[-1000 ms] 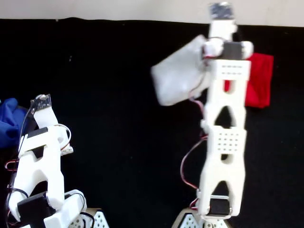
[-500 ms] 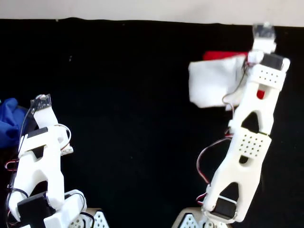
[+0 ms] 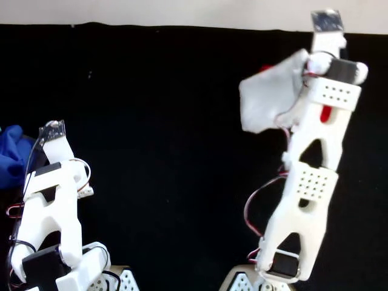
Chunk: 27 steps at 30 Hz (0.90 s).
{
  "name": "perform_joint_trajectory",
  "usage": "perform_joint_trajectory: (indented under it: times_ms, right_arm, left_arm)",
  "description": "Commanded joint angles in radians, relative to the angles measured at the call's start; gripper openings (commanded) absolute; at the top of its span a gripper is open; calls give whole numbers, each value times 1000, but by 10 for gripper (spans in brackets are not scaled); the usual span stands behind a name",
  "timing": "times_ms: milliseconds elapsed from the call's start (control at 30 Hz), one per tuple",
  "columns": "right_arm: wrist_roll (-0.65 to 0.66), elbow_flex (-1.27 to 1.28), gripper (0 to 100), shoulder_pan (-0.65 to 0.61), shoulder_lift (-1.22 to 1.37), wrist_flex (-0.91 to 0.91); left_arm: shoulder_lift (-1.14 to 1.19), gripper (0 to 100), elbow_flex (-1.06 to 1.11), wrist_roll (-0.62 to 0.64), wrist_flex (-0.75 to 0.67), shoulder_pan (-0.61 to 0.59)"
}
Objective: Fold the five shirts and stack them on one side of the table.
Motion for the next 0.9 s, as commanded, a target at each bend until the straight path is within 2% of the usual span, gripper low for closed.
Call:
perform_joint_trajectory:
  times_ms: [0,233,433,633,867]
  right_arm:
    - [8,-50,5,-93,-120,8]
    - [8,-56,5,-113,-246,2]
    - [11,-48,5,-12,-283,-77]
    - [12,93,5,107,-134,-177]
    - [14,194,9,185,90,-401]
  left_arm:
    - [2,9,1,-8,-35,10]
    - [2,9,1,-8,-35,10]
    - [2,9,1,-8,-35,10]
    - [2,9,1,-8,-35,10]
    - [2,9,1,-8,-35,10]
